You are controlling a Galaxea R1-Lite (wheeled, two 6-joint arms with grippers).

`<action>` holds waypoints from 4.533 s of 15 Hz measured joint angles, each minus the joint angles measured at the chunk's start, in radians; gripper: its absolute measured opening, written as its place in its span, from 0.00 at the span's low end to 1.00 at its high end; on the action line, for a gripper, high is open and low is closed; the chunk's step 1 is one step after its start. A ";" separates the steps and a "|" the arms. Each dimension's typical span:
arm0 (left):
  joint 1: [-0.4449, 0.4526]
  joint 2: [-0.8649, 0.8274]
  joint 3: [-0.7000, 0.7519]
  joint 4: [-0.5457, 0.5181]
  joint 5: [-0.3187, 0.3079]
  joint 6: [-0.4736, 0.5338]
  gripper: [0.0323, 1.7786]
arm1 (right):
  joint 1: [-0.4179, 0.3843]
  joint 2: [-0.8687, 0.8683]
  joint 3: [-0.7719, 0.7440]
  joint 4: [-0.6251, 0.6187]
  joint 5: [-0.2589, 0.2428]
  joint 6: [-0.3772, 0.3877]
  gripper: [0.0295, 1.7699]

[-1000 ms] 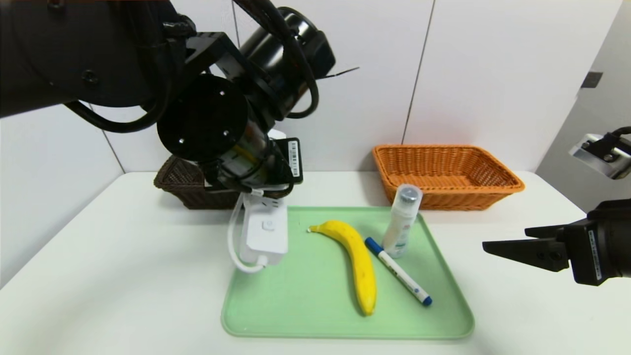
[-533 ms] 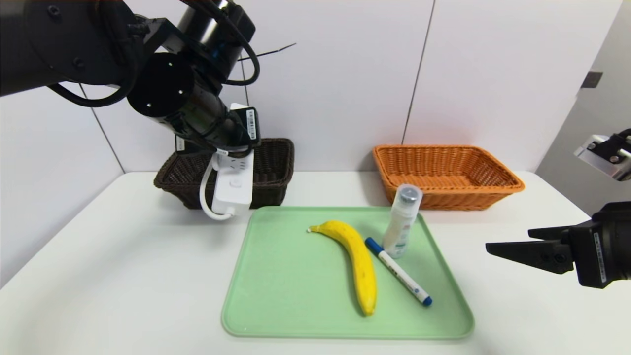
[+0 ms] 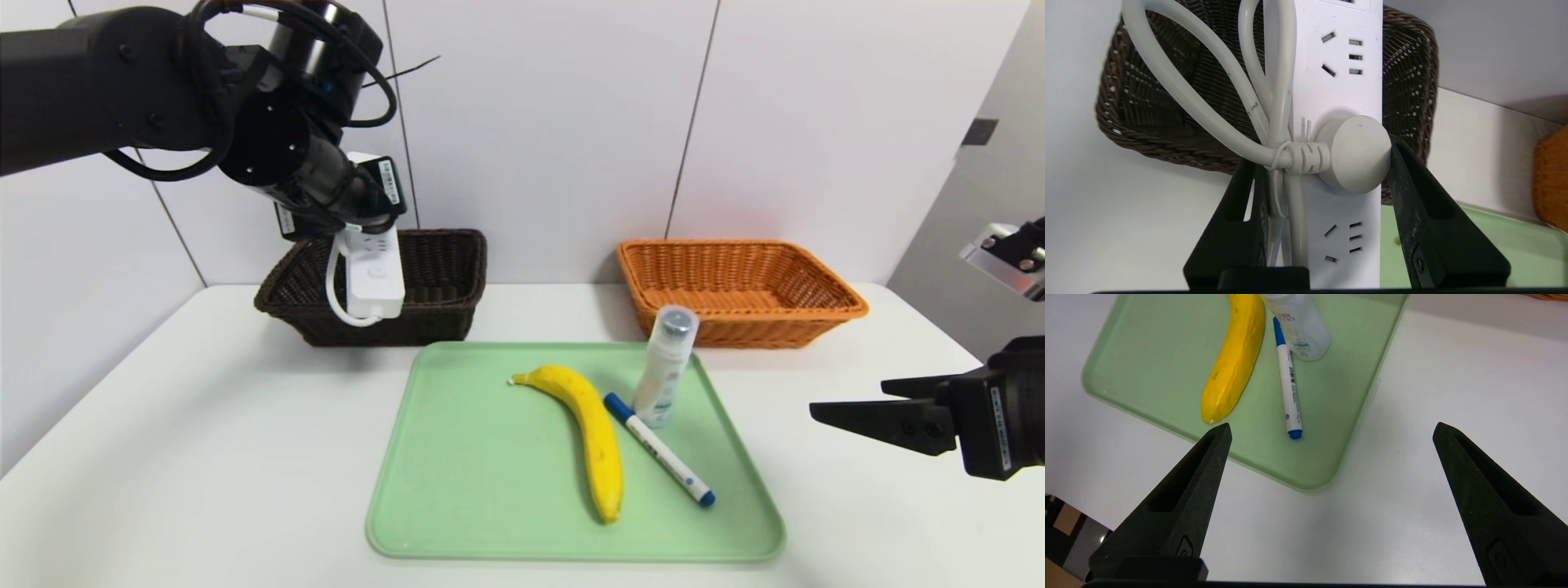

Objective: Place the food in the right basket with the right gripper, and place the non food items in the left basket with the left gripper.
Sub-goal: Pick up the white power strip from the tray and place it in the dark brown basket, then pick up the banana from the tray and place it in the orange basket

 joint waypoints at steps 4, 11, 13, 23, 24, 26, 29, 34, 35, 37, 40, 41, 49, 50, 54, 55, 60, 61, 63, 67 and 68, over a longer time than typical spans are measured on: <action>0.070 0.001 0.001 -0.029 -0.025 0.250 0.48 | -0.004 -0.017 0.003 0.003 0.000 0.001 0.96; 0.141 -0.034 0.010 -0.005 -0.165 0.715 0.48 | -0.023 -0.037 0.023 0.002 0.000 0.000 0.96; 0.146 -0.046 0.010 0.037 -0.208 0.834 0.48 | -0.029 -0.039 0.023 0.002 0.000 -0.002 0.96; 0.190 -0.027 0.010 0.012 -0.360 1.403 0.48 | -0.032 -0.040 0.024 0.003 -0.001 -0.003 0.96; 0.193 -0.017 0.011 0.010 -0.370 1.445 0.48 | -0.032 -0.039 0.024 0.003 0.000 -0.004 0.96; 0.196 0.013 0.011 -0.020 -0.378 1.500 0.48 | -0.031 -0.037 0.023 0.004 0.000 -0.003 0.96; 0.193 0.080 0.011 -0.146 -0.393 1.512 0.48 | -0.031 -0.035 0.024 0.005 0.000 -0.003 0.96; 0.194 0.175 0.009 -0.199 -0.395 1.501 0.48 | -0.031 -0.030 0.041 0.002 -0.001 -0.002 0.96; 0.194 0.187 0.009 -0.200 -0.395 1.499 0.48 | -0.031 -0.029 0.043 0.002 -0.001 -0.002 0.96; 0.196 0.203 0.009 -0.200 -0.396 1.498 0.48 | -0.031 -0.028 0.045 0.002 -0.001 -0.001 0.96; 0.196 0.212 0.009 -0.200 -0.396 1.498 0.48 | -0.032 -0.028 0.046 0.004 -0.005 -0.001 0.96; 0.197 0.213 0.007 -0.203 -0.394 1.497 0.53 | -0.032 -0.028 0.048 0.003 -0.005 -0.002 0.96; 0.211 0.193 0.001 -0.214 -0.395 1.378 0.81 | -0.032 -0.040 0.058 0.005 -0.005 0.000 0.96; 0.216 0.176 0.000 -0.217 -0.396 1.342 0.82 | -0.032 -0.044 0.058 0.006 -0.004 0.001 0.96; 0.234 0.087 -0.001 -0.211 -0.393 1.129 0.88 | -0.032 -0.058 0.058 0.004 -0.004 0.003 0.96; 0.235 0.063 -0.001 -0.200 -0.391 1.057 0.89 | -0.032 -0.063 0.058 0.006 -0.004 0.008 0.96; 0.249 -0.066 0.000 -0.063 -0.388 0.729 0.92 | -0.033 -0.080 0.058 0.004 -0.005 0.022 0.96; 0.248 -0.086 0.002 -0.036 -0.389 0.663 0.93 | -0.033 -0.082 0.059 0.004 -0.003 0.023 0.96; 0.249 -0.127 0.009 0.055 -0.389 0.524 0.93 | -0.033 -0.082 0.059 0.002 -0.004 0.023 0.96; 0.223 -0.220 0.053 0.224 -0.387 0.280 0.94 | -0.032 -0.083 0.056 0.004 -0.004 0.024 0.96; 0.209 -0.247 0.087 0.237 -0.385 0.242 0.94 | -0.032 -0.083 0.054 0.004 -0.005 0.024 0.96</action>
